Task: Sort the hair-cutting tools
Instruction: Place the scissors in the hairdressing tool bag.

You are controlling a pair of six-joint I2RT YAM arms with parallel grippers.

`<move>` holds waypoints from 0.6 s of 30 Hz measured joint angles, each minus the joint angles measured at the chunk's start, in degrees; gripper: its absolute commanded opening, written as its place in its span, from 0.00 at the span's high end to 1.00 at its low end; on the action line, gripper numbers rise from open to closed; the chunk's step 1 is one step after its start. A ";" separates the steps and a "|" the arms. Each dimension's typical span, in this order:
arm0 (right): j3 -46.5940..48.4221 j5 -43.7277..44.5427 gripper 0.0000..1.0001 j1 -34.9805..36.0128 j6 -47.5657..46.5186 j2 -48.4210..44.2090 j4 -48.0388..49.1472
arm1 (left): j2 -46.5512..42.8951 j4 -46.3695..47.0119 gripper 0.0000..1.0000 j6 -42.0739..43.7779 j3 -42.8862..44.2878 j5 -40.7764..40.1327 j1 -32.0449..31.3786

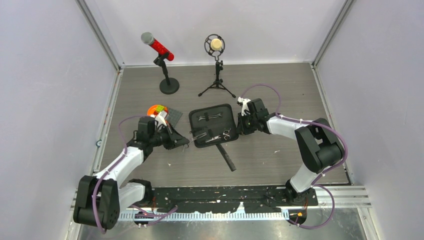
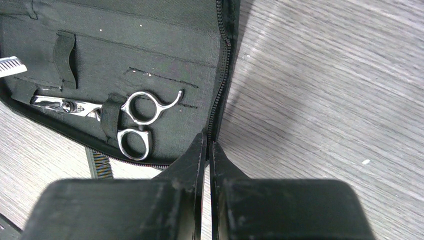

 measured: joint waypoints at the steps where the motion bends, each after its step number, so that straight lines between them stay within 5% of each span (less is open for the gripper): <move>1: -0.02 -0.04 0.95 0.00 -0.09 0.00 0.04 | 0.22 -0.57 1.00 0.37 0.00 0.24 0.00; 18: -0.44 -0.90 0.95 -0.11 -1.01 -0.07 0.92 | 8.61 5.70 1.00 -2.16 0.04 3.28 0.17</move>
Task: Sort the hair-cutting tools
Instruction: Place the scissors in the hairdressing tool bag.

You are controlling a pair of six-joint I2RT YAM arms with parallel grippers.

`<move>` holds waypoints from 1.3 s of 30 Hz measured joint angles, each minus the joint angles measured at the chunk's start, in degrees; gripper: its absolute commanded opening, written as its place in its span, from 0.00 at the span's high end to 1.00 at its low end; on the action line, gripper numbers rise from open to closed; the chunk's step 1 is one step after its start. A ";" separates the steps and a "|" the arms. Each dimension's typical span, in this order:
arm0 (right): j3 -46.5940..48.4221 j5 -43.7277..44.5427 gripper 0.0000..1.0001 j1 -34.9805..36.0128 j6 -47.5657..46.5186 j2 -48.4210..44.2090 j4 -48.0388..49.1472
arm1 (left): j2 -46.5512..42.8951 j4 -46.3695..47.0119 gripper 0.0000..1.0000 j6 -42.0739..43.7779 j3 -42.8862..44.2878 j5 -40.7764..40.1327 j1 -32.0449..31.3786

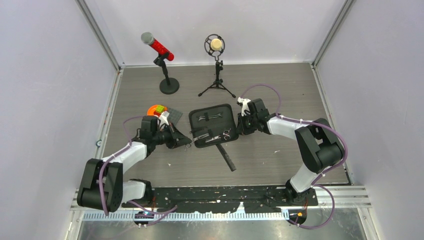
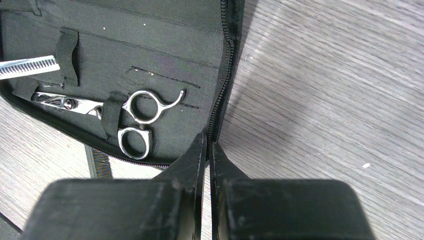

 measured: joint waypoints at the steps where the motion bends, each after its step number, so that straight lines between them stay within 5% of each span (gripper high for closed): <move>1: -0.04 -0.09 0.95 0.00 0.00 -0.02 0.07 | 0.50 0.68 1.00 -0.39 0.00 0.02 0.00; 19: -2.80 -4.59 0.95 -0.35 -2.27 -0.52 5.05 | 10.12 13.35 1.00 -4.00 0.13 2.58 0.55; 25: -3.19 -7.17 0.95 0.00 -5.01 -0.52 5.62 | 11.89 11.10 1.00 -1.73 3.06 1.88 0.61; 27: -3.19 -7.69 0.89 0.46 -5.29 -0.52 5.60 | 11.96 8.28 1.00 0.26 4.92 1.40 0.55; 32: -3.19 -5.49 0.51 1.27 -2.78 -1.73 4.94 | 11.52 3.15 1.00 4.04 7.32 0.35 0.24; 39: 0.90 2.84 0.39 1.51 4.44 -4.02 1.81 | 11.08 1.79 1.00 5.53 7.45 0.13 0.24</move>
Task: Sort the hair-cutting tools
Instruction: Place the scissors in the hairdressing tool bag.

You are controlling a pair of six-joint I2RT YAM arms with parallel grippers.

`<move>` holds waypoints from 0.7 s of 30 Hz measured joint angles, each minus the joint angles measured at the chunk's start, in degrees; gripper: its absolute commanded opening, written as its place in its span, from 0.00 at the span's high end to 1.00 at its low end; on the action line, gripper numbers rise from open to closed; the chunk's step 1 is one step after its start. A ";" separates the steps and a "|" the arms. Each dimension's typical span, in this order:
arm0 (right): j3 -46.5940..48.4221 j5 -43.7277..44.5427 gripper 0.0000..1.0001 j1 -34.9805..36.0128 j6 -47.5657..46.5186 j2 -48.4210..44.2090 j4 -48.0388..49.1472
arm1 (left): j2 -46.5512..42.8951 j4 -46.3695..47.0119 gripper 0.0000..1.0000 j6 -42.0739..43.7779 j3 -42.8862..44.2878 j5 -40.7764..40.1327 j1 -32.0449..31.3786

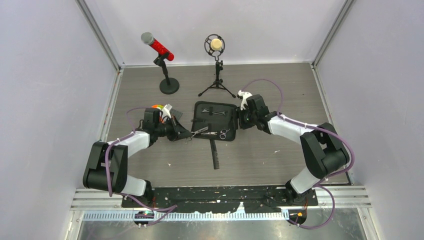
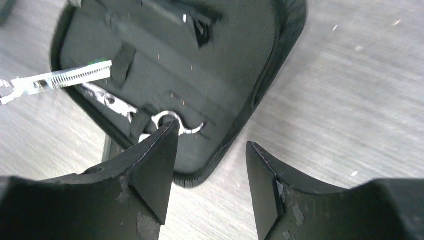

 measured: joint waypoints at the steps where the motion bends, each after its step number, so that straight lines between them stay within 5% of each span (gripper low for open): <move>1: 0.94 0.92 0.40 0.00 0.63 0.15 -0.11 | 0.00 -0.37 1.00 0.07 0.15 -0.02 0.00; 12: 5.53 6.40 0.62 0.00 3.02 8.96 0.70 | 0.00 -3.52 1.00 1.11 1.73 -0.22 -0.02; 17: 6.32 6.21 0.92 -0.04 -0.22 10.45 1.29 | 0.00 -5.05 1.00 1.53 2.47 -0.37 -0.15; 21: 6.60 4.52 0.95 -0.02 -5.55 10.62 0.94 | 0.13 -11.89 1.00 4.94 6.29 -1.25 -0.37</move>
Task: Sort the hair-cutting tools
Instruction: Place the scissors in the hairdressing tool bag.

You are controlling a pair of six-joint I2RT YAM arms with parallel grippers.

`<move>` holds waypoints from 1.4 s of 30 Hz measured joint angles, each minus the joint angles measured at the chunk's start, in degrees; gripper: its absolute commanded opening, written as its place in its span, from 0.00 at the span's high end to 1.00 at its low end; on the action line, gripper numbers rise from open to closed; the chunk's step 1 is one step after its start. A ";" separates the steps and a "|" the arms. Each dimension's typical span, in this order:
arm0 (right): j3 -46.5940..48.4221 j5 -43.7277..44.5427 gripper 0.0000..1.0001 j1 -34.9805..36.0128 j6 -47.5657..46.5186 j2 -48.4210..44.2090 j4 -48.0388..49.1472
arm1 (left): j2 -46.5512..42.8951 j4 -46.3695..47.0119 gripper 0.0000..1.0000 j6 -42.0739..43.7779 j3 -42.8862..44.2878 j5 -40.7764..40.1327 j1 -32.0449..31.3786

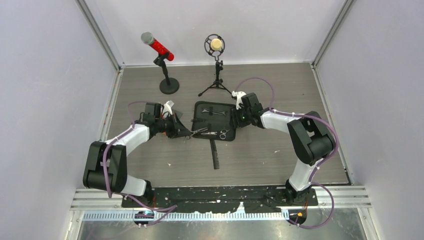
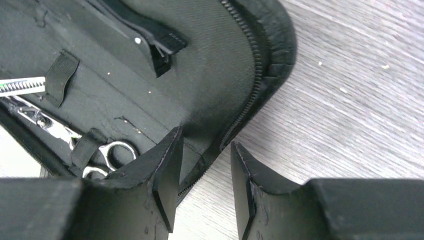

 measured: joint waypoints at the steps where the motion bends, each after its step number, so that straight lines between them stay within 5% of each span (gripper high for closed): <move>1: -0.02 -0.72 0.95 -0.02 -1.68 -0.02 0.00 | 0.00 -1.92 1.00 0.98 1.20 -0.46 -0.09; 8: -2.60 -7.65 0.95 -0.04 -9.38 -1.31 1.55 | 0.72 -13.73 1.00 6.91 8.28 -4.42 -0.44; 18: -3.26 -10.99 0.95 -0.83 -12.37 -1.31 2.64 | 8.52 -18.43 0.73 12.81 13.60 -5.81 1.27; 27: -3.52 -12.31 0.95 -0.96 -12.46 -1.31 3.15 | 16.39 -22.47 0.68 15.32 20.98 -9.73 0.96; 35: -3.67 -14.34 0.93 -0.15 -11.15 -1.31 3.17 | 19.32 -24.15 0.27 15.89 25.24 -14.95 0.22; 42: -4.70 -11.74 0.66 0.00 -6.27 -2.86 3.96 | 18.88 -25.94 0.01 15.96 25.90 -18.99 -1.81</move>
